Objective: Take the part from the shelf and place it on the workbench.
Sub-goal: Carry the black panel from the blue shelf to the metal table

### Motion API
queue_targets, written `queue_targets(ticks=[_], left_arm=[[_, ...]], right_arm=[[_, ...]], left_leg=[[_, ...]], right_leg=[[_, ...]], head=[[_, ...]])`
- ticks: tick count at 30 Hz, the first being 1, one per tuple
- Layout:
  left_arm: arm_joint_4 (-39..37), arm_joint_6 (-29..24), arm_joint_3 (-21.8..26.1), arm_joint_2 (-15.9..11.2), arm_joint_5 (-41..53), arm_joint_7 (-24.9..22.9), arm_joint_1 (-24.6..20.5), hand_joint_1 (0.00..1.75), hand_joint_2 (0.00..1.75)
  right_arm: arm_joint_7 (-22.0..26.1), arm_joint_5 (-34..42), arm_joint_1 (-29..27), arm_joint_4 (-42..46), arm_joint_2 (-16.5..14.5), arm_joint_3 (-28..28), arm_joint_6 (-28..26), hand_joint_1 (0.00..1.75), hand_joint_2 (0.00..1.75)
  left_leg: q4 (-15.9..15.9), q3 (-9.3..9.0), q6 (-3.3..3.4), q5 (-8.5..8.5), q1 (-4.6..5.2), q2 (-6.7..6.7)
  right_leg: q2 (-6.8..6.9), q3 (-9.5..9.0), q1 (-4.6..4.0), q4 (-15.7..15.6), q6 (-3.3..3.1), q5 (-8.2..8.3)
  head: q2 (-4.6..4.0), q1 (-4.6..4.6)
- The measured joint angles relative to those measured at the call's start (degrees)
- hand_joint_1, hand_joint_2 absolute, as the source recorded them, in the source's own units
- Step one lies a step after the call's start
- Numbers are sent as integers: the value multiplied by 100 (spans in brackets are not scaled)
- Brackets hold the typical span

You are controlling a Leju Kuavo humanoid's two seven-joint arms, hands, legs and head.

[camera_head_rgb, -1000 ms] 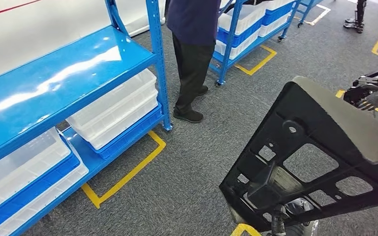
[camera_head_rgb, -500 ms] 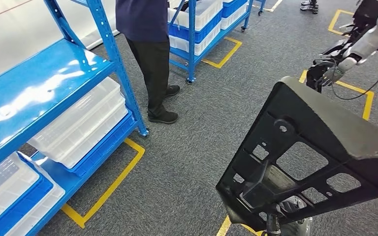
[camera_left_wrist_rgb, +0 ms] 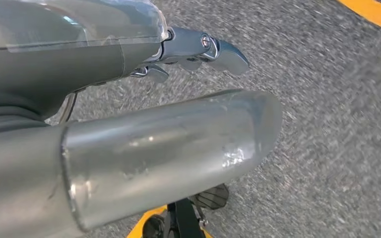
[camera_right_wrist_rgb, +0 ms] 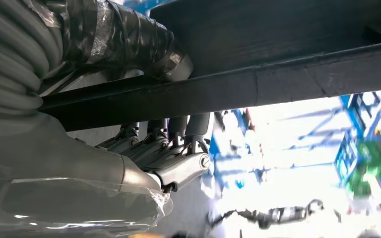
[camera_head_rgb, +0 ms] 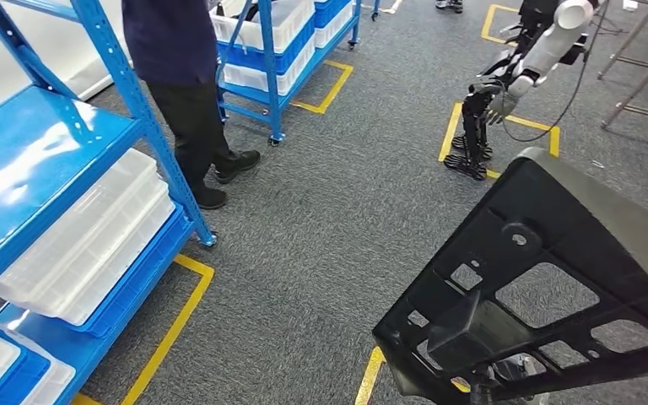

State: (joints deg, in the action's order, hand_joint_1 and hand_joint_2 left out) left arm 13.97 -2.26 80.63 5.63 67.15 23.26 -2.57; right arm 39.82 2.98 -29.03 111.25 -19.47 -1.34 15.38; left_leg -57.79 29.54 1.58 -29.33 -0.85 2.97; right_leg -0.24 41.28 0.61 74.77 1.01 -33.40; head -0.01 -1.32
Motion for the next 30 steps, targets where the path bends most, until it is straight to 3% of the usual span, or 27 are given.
queue_targets(ticks=[1, 3, 5, 6, 8, 10, 12, 14, 15, 16, 17, 19, 21, 23, 25, 27, 29, 30], left_arm=[[0, -2, 0, -1, 4, -1, -5, 0, 0], [0, -4, -1, -2, 15, -3, -19, 0, 0], [0, -8, -2, -2, 31, -9, -32, 0, 0], [0, -9, -2, -2, 40, -12, -42, 0, 0], [0, -7, -5, -1, 63, -14, -69, 0, 0], [-1, 6, -10, -3, 89, -8, -88, 0, 0], [-2, 16, -13, -8, 112, -3, -78, 0, 0], [-2, 17, -13, -11, 121, -3, -52, 0, 0], [-2, 16, -13, -13, 123, -3, -43, 0, 0], [-2, 16, -13, -13, 125, -2, -40, 0, 0], [-2, 17, -14, -13, 127, -2, -40, 0, 0], [-2, 17, -15, -14, 133, 1, -46, 0, 0], [-2, 17, -17, -16, 137, 2, -46, 0, 0], [-2, 16, -18, -17, 137, 8, -52, 0, 0], [-2, 18, -19, -16, 136, 18, -63, 0, 0], [-2, 21, -20, -18, 135, 24, -55, 0, 0], [-1, 22, -20, -23, 130, 22, -36, 0, 0], [-1, 22, -20, -26, 128, 20, -32, 0, 0]], right_arm=[[0, 19, -38, 22, 0, 38, 16, 175, 175], [0, 31, -77, 64, -1, 80, 28, 175, 175], [1, 33, -93, 110, -8, 106, 33, 175, 175], [1, 36, -102, 131, -11, 118, 30, 175, 175], [1, 39, -131, 162, -19, 139, 18, 175, 175], [3, 35, -158, 182, -33, 150, 3, 175, 175], [5, 26, -166, 198, -52, 155, -6, 175, 175], [4, 21, -173, 203, -62, 161, -10, 175, 175], [4, 21, -181, 203, -63, 165, -11, 175, 175], [4, 21, -187, 204, -63, 170, -12, 175, 175], [4, 21, -189, 204, -63, 175, -12, 175, 175], [4, 20, -190, 208, -63, 184, -10, 175, 175], [4, 17, -195, 216, -64, 191, -11, 175, 175], [4, 13, -214, 222, -65, 207, -13, 175, 175], [5, 10, -237, 237, -64, 227, -20, 175, 175], [6, 7, -239, 252, -63, 234, -28, 175, 175], [6, 6, -239, 255, -63, 242, -27, 175, 175], [6, 6, -248, 255, -63, 248, -24, 175, 175]], left_leg=[[0, -13, -6, -13, 3, 76], [5, -56, -30, -43, 14, 208], [12, -96, -79, -71, 24, 314], [23, -113, -108, -76, 25, 364], [44, -153, -176, -94, 17, 450], [-144, -96, -229, -247, 2, 227], [-793, 203, -261, -599, -12, -127], [-1483, 558, -283, -838, -14, -243], [-1573, 627, -292, -786, -18, -260], [-1445, 597, -299, -621, -25, -277], [-1124, 476, -306, -381, -39, -327], [-436, 209, -300, -67, -76, -613], [-163, 113, -252, -47, -74, -799], [-120, 87, -165, -36, -57, -683], [-51, 47, -70, 10, -66, -528], [-11, 35, -14, 30, -53, -354], [-11, 33, 1, 15, -28, -167], [-11, 27, 0, 4, -22, -79]], right_leg=[[40, -143, 3, -258, -9, 167], [249, -573, -25, -1040, -66, 483], [423, -801, -83, -1495, -131, 582], [426, -803, -110, -1524, -156, 567], [290, -806, -100, -1583, -206, 605], [158, -848, -59, -1678, -266, 656], [34, -867, -46, -1721, -310, 681], [-117, -860, -54, -1707, -330, 678], [-206, -860, -53, -1690, -329, 674], [-297, -860, -49, -1664, -320, 666], [-385, -857, -41, -1627, -304, 651], [-538, -815, -35, -1522, -248, 605], [-673, -743, -30, -1458, -176, 588], [-791, -701, -11, -1462, -102, 612], [-587, -617, -13, -1306, -54, 511], [-200, -336, -19, -728, -20, 179], [-42, -9, 1, -69, 16, -95], [-16, 49, 11, 53, 25, -94]], head=[[0, 0], [-1, -1], [-1, -2], [-1, -2], [0, -3], [0, -6], [-1, -10], [-1, -11], [-1, -11], [-1, -11], [-1, -11], [-1, -9], [-1, -9], [-1, -9], [-1, -1], [0, 10], [1, 14], [0, 14]])
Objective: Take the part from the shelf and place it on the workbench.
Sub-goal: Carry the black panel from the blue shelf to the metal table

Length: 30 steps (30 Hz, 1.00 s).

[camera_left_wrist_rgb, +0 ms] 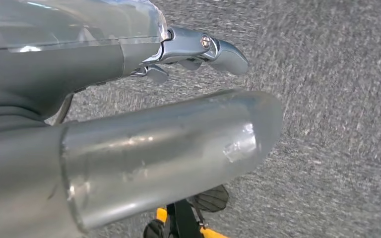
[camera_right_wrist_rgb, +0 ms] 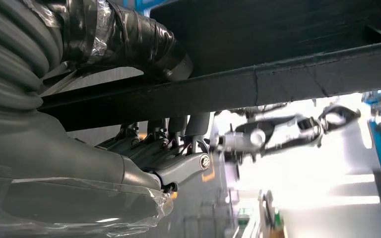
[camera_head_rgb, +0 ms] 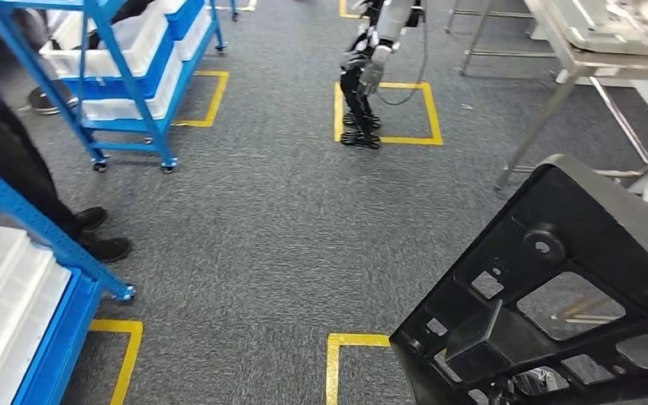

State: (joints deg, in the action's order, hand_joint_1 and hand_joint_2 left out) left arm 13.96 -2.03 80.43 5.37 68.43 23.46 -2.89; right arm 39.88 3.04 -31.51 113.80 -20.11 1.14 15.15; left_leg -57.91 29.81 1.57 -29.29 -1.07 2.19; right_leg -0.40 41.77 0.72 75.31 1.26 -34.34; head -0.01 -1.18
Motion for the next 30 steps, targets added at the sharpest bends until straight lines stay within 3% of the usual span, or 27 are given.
queue_targets(ticks=[1, 2, 4, 6, 8, 9, 11, 13, 15, 16, 17, 19, 20, 22, 24, 26, 28, 30], left_arm=[[0, 0, 0, -2, -2, -2, -2, 0, 0], [0, 0, 0, -3, -2, -3, -9, 0, 0], [-1, -1, 0, -3, -2, -4, -20, 0, 0], [-1, -1, 0, -2, -1, -7, -28, 0, 0], [-2, 2, 0, 2, 5, -12, -44, 0, 0], [-2, 4, 0, 4, 8, -13, -53, 0, 0], [-2, 13, 0, 11, 16, -14, -64, 0, 0], [-2, 19, 0, 9, 20, -14, -49, 0, 0], [-2, 20, 0, 2, 20, -17, -22, 0, 0], [-2, 20, 0, -1, 20, -18, -15, 0, 0], [-2, 22, 0, -2, 20, -18, -12, 0, 0], [-2, 32, 0, -2, 20, -14, -17, 0, 0], [-2, 39, 0, -2, 22, -8, -20, 0, 0], [-2, 49, 0, -3, 28, -2, -22, 0, 0], [-2, 54, 0, -1, 36, 1, -31, 0, 0], [-1, 55, 0, 5, 44, 5, -41, 0, 0], [-1, 55, 0, 7, 49, 8, -30, 0, 0], [-1, 55, 0, 5, 49, 8, -10, 0, 0]], right_arm=[[-1, 1, -7, -1, 0, 8, 7, 175, 175], [-1, 1, -11, -1, 0, 14, 13, 175, 175], [-1, 2, -11, 3, 0, 19, 21, 175, 175], [-1, 3, -9, 10, 0, 21, 22, 175, 175], [1, 5, -13, 15, -1, 27, 24, 175, 175], [1, 6, -18, 20, -2, 31, 25, 175, 175], [1, 6, -18, 40, -3, 36, 27, 175, 175], [1, 5, -6, 54, -4, 39, 29, 175, 175], [0, 4, -2, 54, -4, 43, 31, 175, 175], [-1, 4, -4, 54, -4, 45, 30, 175, 175], [-1, 4, -4, 54, -4, 47, 29, 175, 175], [-1, 7, -4, 53, -4, 54, 25, 175, 175], [-1, 9, 0, 54, -4, 57, 23, 175, 175], [0, 14, -3, 57, -5, 65, 20, 175, 175], [-1, 15, -14, 61, -5, 77, 21, 175, 175], [0, 13, -16, 66, -5, 95, 24, 175, 175], [1, 9, -4, 72, -4, 109, 27, 175, 175], [1, 6, 1, 73, -4, 122, 28, 175, 175]], left_leg=[[-1, -13, -8, -15, 3, 79], [0, -35, -18, -32, 3, 150], [-4, -86, -56, -75, 17, 265], [-4, -125, -114, -115, 32, 357], [22, -174, -177, -136, 34, 469], [20, -197, -209, -163, 26, 457], [-223, -126, -254, -353, 3, 203], [-919, 196, -274, -717, -12, -110], [-1579, 556, -288, -919, -12, -181], [-1638, 624, -289, -847, -12, -186], [-1453, 580, -283, -653, -13, -199], [-695, 298, -259, -195, -22, -388], [-378, 178, -243, -67, -27, -520], [-154, 96, -209, -48, -15, -677], [-107, 76, -151, -18, -12, -566], [-43, 48, -68, 20, -30, -422], [-8, 34, -12, 27, -25, -262], [-10, 29, 2, 10, -11, -91]], right_leg=[[25, -62, 6, -111, 1, 114], [75, -228, 7, -418, -9, 299], [318, -637, -30, -1177, -60, 610], [478, -808, -95, -1524, -129, 668], [387, -800, -133, -1559, -189, 655], [322, -813, -118, -1592, -220, 669], [194, -858, -79, -1662, -295, 699], [66, -882, -60, -1679, -348, 701], [-89, -886, -68, -1661, -368, 688], [-176, -892, -70, -1649, -367, 680], [-267, -902, -68, -1632, -359, 669], [-431, -913, -60, -1584, -318, 637], [-502, -898, -57, -1549, -290, 623], [-627, -845, -44, -1518, -223, 628], [-706, -808, -30, -1523, -156, 649], [-470, -715, -44, -1339, -108, 526], [-127, -426, -45, -745, -67, 203], [-16, -102, -20, -115, -30, -35]], head=[[0, 1], [0, 1], [0, 1], [-1, 0], [-1, -1], [-1, -2], [-1, -4], [-1, -7], [-1, -9], [-1, -9], [-1, -9], [-1, -8], [-1, -8], [-1, -8], [-1, -9], [-1, 1], [-1, 13], [0, 16]])
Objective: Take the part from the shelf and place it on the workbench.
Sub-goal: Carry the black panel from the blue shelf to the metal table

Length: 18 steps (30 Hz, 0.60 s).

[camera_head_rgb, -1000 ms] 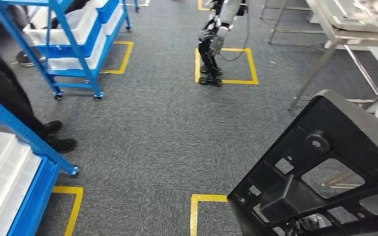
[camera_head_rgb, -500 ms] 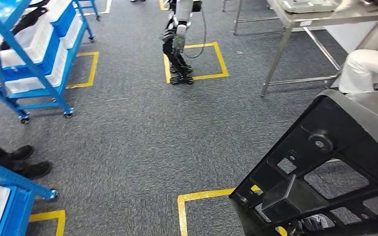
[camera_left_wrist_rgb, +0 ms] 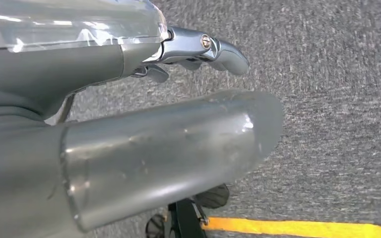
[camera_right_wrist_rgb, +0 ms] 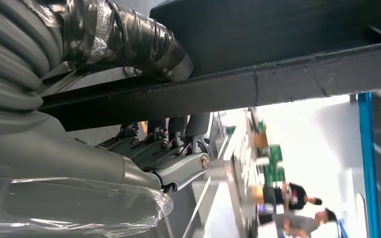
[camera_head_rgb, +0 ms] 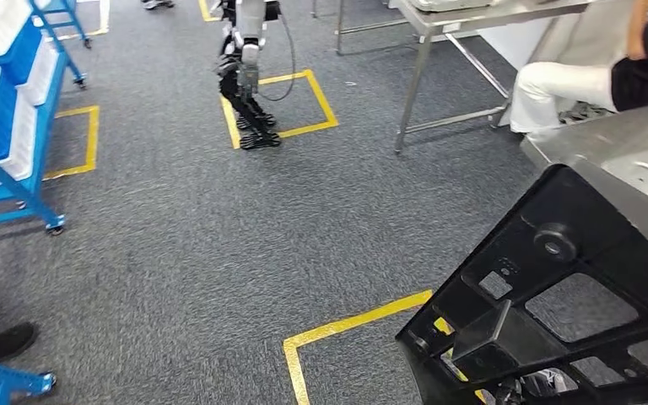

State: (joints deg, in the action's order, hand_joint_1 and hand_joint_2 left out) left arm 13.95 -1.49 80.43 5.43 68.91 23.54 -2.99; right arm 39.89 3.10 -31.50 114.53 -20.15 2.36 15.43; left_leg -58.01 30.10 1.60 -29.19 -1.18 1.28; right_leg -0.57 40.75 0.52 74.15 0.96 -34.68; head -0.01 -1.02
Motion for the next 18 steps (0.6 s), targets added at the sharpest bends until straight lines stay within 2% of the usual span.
queue_targets(ticks=[1, 2, 3, 5, 6, 7, 8, 9, 10, 12, 13, 14, 15, 16, 17, 18], left_arm=[[0, 0, 0, -1, 0, 0, 4, 0, 0], [0, 0, 0, -1, 0, 0, 1, 0, 0], [0, 0, 0, -1, 0, 0, -5, 0, 0], [-1, 0, 0, -1, 1, 0, -14, 0, 0], [-1, 0, 0, -1, 1, 0, -16, 0, 0], [-1, 0, 0, -1, 2, 0, -21, 0, 0], [-1, 0, 0, 0, 2, 0, -29, 0, 0], [-1, 0, 0, 1, 3, 0, -40, 0, 0], [-1, 1, 0, 2, 5, 1, -51, 0, 0], [-1, 7, -1, 4, 11, 3, -61, 0, 0], [-1, 9, -2, 1, 14, 4, -54, 0, 0], [-1, 11, -2, -2, 16, 5, -43, 0, 0], [-1, 11, -2, -6, 16, 6, -28, 0, 0], [-1, 13, -1, -9, 17, 8, -16, 0, 0], [-1, 15, -1, -9, 20, 11, -12, 0, 0], [-1, 19, 0, -10, 21, 15, -12, 0, 0]], right_arm=[[0, 0, -3, 0, 0, 6, -1, 175, 175], [0, 0, -5, 0, 0, 10, -1, 175, 175], [0, 0, -6, 1, 0, 13, -1, 175, 175], [-2, -1, -3, 2, 0, 14, 1, 175, 175], [-3, -2, 0, 4, -1, 14, 1, 175, 175], [-4, -4, 1, 5, -1, 14, 1, 175, 175], [-5, -6, 1, 7, -2, 15, 1, 175, 175], [-5, -8, -3, 10, -2, 16, 1, 175, 175], [-4, -11, -8, 15, -3, 18, 0, 175, 175], [-2, -30, -1, 25, -8, 22, -3, 175, 175], [0, -48, 7, 28, -10, 25, -5, 175, 175], [0, -65, 15, 28, -12, 26, -9, 175, 175], [0, -79, 19, 28, -13, 27, -15, 175, 175], [0, -91, 18, 28, -13, 28, -24, 175, 175], [0, -98, 18, 28, -13, 29, -31, 175, 175], [0, -109, 19, 28, -13, 31, -38, 175, 175]], left_leg=[[-2, -6, -3, -11, 3, 83], [-3, -19, -11, -25, 3, 159], [-4, -41, -23, -42, 3, 229], [-6, -92, -67, -84, 16, 345], [-6, -111, -97, -106, 27, 396], [0, -130, -129, -125, 39, 447], [10, -158, -163, -141, 48, 504], [20, -187, -193, -159, 43, 552], [-8, -207, -224, -197, 33, 508], [-342, -85, -265, -427, 8, 250], [-688, 76, -275, -608, -1, 81], [-1089, 283, -280, -784, -3, -15], [-1431, 473, -284, -887, -3, -62], [-1613, 598, -285, -876, -2, -84], [-1560, 620, -278, -738, -2, -96], [-1288, 540, -265, -505, -3, -125]], right_leg=[[19, 53, 12, 94, 12, 24], [41, -9, 21, -31, 17, 150], [90, -174, 25, -345, 12, 344], [315, -568, -7, -1101, -31, 637], [399, -687, -35, -1331, -63, 687], [438, -734, -64, -1432, -95, 677], [394, -736, -88, -1445, -126, 665], [319, -745, -76, -1464, -162, 673], [252, -762, -61, -1494, -195, 683], [136, -797, -23, -1550, -269, 714], [81, -801, -25, -1557, -291, 718], [17, -801, -28, -1554, -310, 718], [-60, -801, -33, -1549, -318, 716], [-143, -807, -37, -1544, -320, 712], [-227, -817, -38, -1536, -319, 707], [-310, -830, -37, -1527, -313, 700]], head=[[0, -1], [-1, 0], [-1, 0], [-1, 1], [-1, -2], [-1, -3], [-1, -4], [0, -5], [0, -4], [0, -8], [-1, -10], [-1, -11], [-1, -11], [-1, -12], [-1, -12], [-1, -12]])
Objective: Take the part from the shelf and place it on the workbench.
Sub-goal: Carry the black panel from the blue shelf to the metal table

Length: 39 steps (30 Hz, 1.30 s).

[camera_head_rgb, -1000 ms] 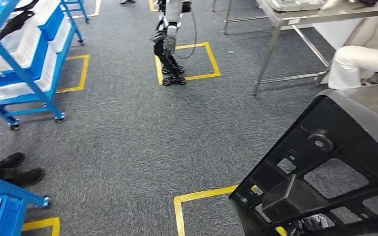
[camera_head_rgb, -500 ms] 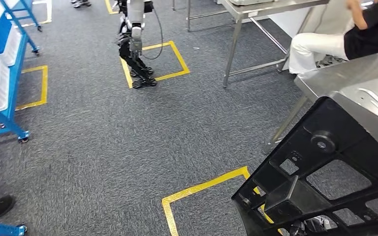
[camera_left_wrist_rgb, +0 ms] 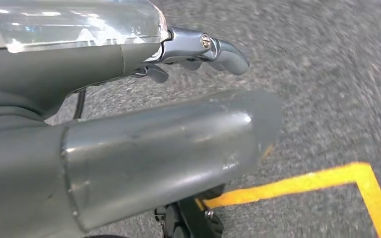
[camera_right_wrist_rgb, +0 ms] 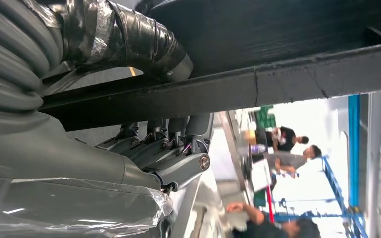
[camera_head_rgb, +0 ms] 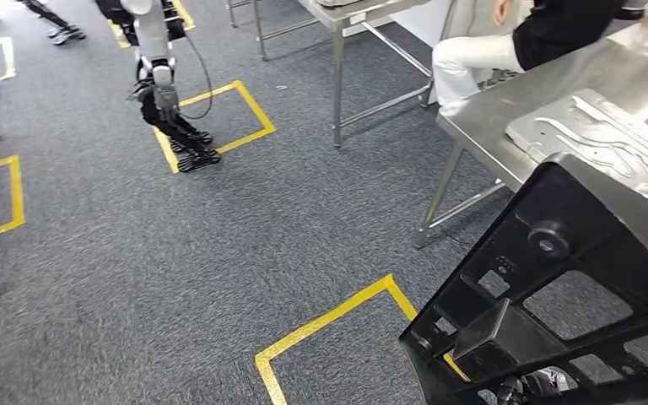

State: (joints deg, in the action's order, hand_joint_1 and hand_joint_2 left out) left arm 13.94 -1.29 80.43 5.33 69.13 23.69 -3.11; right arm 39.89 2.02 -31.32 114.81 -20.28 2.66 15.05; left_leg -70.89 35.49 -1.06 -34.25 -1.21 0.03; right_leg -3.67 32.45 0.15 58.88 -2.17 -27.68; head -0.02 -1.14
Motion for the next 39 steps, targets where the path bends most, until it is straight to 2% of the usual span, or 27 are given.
queue_targets(ticks=[2, 4, 5, 6, 7, 9, 11, 12, 13, 14, 15, 17, 19, 20, 22, 24, 26, 27, 28, 29, 30, 31, 33, 35, 37, 38, 39], left_arm=[[0, 10, -1, -7, 3, 10, -3, 0, 0], [0, 18, -1, -17, -1, 14, 0, 0, 0], [0, 22, -1, -22, -3, 13, 0, 0, 0], [0, 26, 0, -23, -5, 9, -2, 0, 0], [0, 30, 0, -22, -5, 4, -9, 0, 0], [0, 44, 0, -20, -3, -2, -16, 0, 0], [0, 63, 0, -21, 2, 5, -1, 0, 0], [0, 69, 0, -22, 7, 12, 9, 0, 0], [0, 76, 0, -23, 14, 20, 15, 0, 0], [0, 80, 0, -23, 19, 28, 15, 0, 0], [0, 83, 0, -23, 25, 36, 13, 0, 0], [0, 89, 0, -22, 28, 47, 6, 0, 0], [0, 90, -1, -22, 31, 54, 2, 0, 0], [0, 90, -1, -23, 35, 57, -3, 0, 0], [0, 92, -2, -22, 46, 61, -29, 0, 0], [0, 98, -2, -21, 63, 63, -48, 0, 0], [0, 103, -2, -26, 77, 64, -36, 0, 0], [0, 103, -2, -30, 80, 64, -21, 0, 0], [0, 103, -2, -34, 81, 63, -6, 0, 0], [0, 103, -2, -36, 81, 63, 4, 0, 0], [0, 103, -2, -38, 81, 64, 9, 0, 0], [0, 103, -2, -38, 82, 64, 10, 0, 0], [0, 93, -2, -47, 83, 69, 5, 0, 0], [0, 77, -2, -55, 78, 75, 2, 0, 0], [0, 68, -2, -48, 69, 79, -13, 0, 0], [0, 66, -2, -43, 66, 80, -23, 0, 0], [0, 66, -2, -37, 64, 82, -27, 0, 0]], right_arm=[[-1, -36, 4, -1, 0, 4, -10, 175, 175], [-1, -103, 7, -3, 0, 7, -50, 175, 175], [-1, -149, 6, -4, 0, 7, -90, 175, 175], [-1, -204, 2, -3, 0, 7, -143, 175, 175], [-1, -262, -2, -3, 0, 7, -203, 175, 175], [-1, -375, 10, -2, 0, 4, -333, 175, 175], [-1, -453, 38, -4, 0, -6, -445, 175, 175], [-1, -474, 47, -7, 0, -11, -484, 175, 175], [-1, -486, 47, -9, 0, -14, -509, 175, 175], [-1, -492, 43, -10, 0, -15, -522, 175, 175], [-2, -495, 41, -10, 0, -15, -528, 175, 175], [-2, -499, 43, -10, 0, -17, -542, 175, 175], [-4, -497, 47, -10, 0, -21, -554, 175, 175], [-5, -492, 45, -9, 0, -24, -558, 175, 175], [-7, -481, 24, -4, -1, -25, -559, 175, 175], [-4, -475, 10, 5, -2, -24, -547, 175, 175], [-1, -473, 7, 11, -4, -24, -533, 175, 175], [0, -479, 5, 11, -4, -24, -527, 175, 175], [-1, -490, 1, 10, -4, -24, -523, 175, 175], [-1, -505, -3, 10, -4, -23, -520, 175, 175], [-2, -520, -4, 9, -4, -24, -520, 175, 175], [-2, -534, -4, 9, -4, -24, -521, 175, 175], [-1, -562, 0, 8, -4, -24, -523, 175, 175], [-1, -584, -4, 7, -4, -23, -523, 175, 175], [-2, -591, -20, 8, -4, -22, -523, 175, 175], [-2, -592, -29, 10, -3, -21, -523, 175, 175], [-1, -593, -30, 13, -3, -21, -523, 175, 175]], left_leg=[[765, -267, 42, 428, -6, -263], [1158, -404, 80, 545, 0, -493], [1190, -420, 99, 526, 10, -502], [1211, -433, 125, 535, 9, -432], [1248, -454, 159, 553, 1, -359], [1329, -497, 233, 594, -27, -201], [1355, -515, 268, 594, -19, -33], [1354, -517, 269, 584, -15, 58], [1353, -523, 264, 571, -14, 142], [1352, -537, 254, 555, -15, 225], [1351, -559, 240, 538, -18, 295], [1347, -620, 195, 489, -12, 421], [1338, -667, 128, 435, 19, 531], [1340, -686, 95, 416, 34, 586], [1338, -750, 30, 373, 25, 658], [1090, -688, -14, 182, -4, 447], [400, -366, -27, -176, -12, 142], [0, -158, -27, -322, -10, 79], [-281, 5, -23, -371, -6, 51], [-364, 85, -12, -302, -4, 38], [-208, 57, 9, -117, -3, 20], [150, -64, 37, 139, -3, -33], [904, -335, 98, 491, 1, -275], [1212, -441, 131, 542, 14, -405], [1265, -470, 172, 559, 9, -291], [1297, -489, 210, 578, -4, -227], [1331, -505, 250, 598, -18, -157]], right_leg=[[-144, -4, 0, 38, 31, -25], [-279, 37, 16, 71, 94, -36], [-348, 61, 26, 73, 133, -29], [-419, 76, 37, 59, 175, -14], [-398, 86, 37, 73, 205, -21], [-98, 214, 19, 344, 261, -200], [251, 549, 32, 1026, 310, -570], [309, 730, 48, 1381, 336, -712], [332, 843, 65, 1598, 357, -758], [350, 846, 82, 1600, 373, -685], [382, 737, 94, 1388, 381, -522], [604, 314, 90, 594, 363, -148], [781, 65, 46, 102, 299, -17], [781, 54, 21, 58, 268, -40], [639, 53, 24, 31, 194, -29], [513, 27, 53, -15, 114, -8], [393, 14, 58, -30, 66, -3], [321, 14, 49, -26, 58, -6], [240, 8, 40, -23, 53, -9], [156, -3, 30, -20, 49, -12], [70, -19, 21, -17, 48, -16], [-11, -37, 15, -14, 51, -20], [-160, -43, 0, 4, 75, -31], [-289, -8, 7, 10, 134, -24], [-386, 25, 28, 7, 207, -10], [-336, 48, 23, 51, 235, -42], [-208, 116, 15, 189, 259, -136]], head=[[0, 1], [0, -1], [0, -1], [0, -1], [0, -1], [-1, 20], [-1, 39], [-1, 38], [-1, 38], [-1, 38], [-1, 38], [0, 39], [0, 35], [1, 32], [0, 32], [0, 31], [0, 27], [-1, 26], [-1, 26], [0, 26], [0, 26], [1, 26], [0, 27], [0, 27], [0, 25], [0, 30], [-1, 41]])
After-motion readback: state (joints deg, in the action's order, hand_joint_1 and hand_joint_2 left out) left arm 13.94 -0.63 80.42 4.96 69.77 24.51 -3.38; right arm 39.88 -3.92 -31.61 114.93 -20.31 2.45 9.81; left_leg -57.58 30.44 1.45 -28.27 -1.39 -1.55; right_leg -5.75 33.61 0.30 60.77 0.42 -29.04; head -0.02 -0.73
